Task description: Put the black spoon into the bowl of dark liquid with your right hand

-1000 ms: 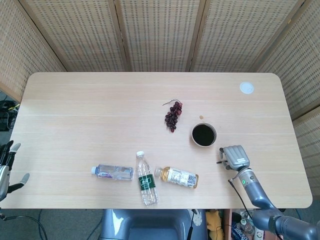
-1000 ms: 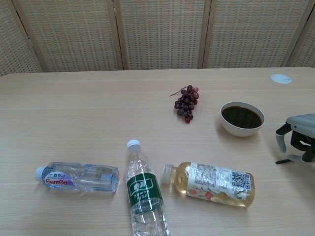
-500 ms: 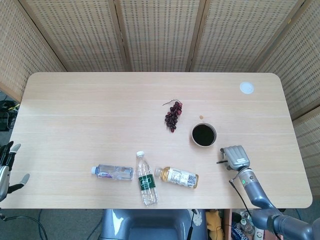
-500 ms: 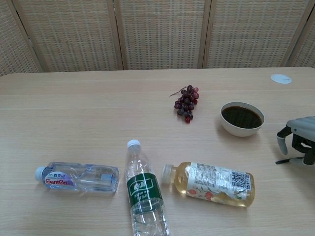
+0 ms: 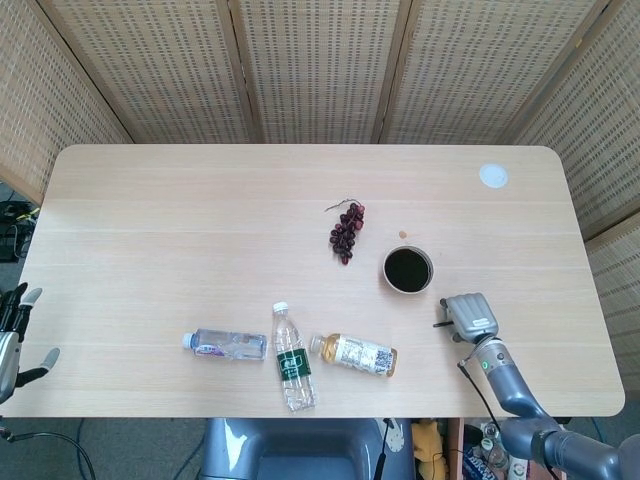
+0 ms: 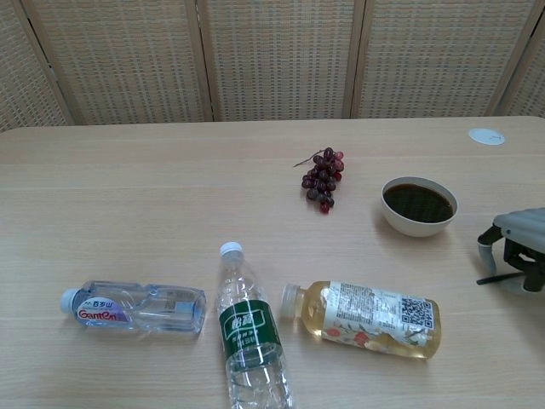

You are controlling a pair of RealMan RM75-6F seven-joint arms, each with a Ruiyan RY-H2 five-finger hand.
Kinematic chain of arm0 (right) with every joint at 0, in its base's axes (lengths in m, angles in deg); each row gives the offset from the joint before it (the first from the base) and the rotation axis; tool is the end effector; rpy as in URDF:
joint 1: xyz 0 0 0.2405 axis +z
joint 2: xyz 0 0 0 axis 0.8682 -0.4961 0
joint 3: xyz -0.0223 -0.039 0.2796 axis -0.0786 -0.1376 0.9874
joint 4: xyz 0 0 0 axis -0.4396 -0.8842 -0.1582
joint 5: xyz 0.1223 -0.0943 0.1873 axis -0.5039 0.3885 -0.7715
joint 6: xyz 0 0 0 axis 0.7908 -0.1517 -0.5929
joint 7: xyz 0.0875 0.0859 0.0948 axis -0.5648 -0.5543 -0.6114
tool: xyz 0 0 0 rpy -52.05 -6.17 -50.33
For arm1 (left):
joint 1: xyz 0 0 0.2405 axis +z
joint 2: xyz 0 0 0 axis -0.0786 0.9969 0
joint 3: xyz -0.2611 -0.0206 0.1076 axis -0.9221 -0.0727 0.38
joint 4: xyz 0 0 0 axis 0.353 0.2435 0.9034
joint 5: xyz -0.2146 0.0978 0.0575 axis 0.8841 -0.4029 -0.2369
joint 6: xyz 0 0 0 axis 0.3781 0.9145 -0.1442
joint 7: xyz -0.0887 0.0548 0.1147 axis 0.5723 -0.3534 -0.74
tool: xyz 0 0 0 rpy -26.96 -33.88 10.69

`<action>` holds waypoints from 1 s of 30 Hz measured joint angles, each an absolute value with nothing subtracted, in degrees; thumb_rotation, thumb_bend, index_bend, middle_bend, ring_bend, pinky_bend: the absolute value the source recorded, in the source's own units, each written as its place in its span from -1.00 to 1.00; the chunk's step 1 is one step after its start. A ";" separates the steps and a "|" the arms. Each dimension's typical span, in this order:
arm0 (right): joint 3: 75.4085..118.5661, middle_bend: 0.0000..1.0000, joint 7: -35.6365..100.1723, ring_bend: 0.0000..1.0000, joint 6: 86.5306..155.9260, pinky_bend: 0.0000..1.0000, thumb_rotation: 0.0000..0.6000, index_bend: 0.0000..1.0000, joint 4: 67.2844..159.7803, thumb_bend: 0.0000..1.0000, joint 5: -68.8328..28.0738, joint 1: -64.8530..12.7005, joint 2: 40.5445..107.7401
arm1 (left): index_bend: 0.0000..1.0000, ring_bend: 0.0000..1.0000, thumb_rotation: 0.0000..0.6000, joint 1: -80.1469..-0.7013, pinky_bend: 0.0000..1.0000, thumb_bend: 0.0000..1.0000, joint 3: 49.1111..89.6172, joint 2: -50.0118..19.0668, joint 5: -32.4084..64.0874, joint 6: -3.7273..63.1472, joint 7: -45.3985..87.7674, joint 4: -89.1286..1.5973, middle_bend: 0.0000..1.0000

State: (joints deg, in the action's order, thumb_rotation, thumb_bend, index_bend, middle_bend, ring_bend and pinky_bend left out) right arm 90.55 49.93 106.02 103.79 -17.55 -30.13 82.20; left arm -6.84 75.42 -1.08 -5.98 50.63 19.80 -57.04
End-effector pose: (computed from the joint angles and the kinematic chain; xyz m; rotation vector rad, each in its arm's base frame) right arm -0.3417 -0.3431 -0.0538 1.7812 -1.0101 0.4829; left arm -0.3815 0.1784 0.1258 -1.3342 -0.9101 -0.7912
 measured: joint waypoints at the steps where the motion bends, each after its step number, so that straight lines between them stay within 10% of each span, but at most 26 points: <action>1: 90.59 0.97 50.15 0.99 105.89 1.00 1.00 0.08 103.75 -0.04 -17.68 -30.08 82.35 | -0.97 -1.00 1.00 -6.83 -1.00 -0.42 75.43 -1.09 -5.97 50.61 19.83 -56.98 -1.00; 30: 90.36 0.99 51.26 1.00 105.70 1.00 1.00 0.17 104.34 0.19 -18.98 -30.88 82.90 | -0.96 -1.00 1.00 -6.58 -1.00 -0.42 75.51 -1.40 -6.04 50.66 21.00 -56.06 -1.00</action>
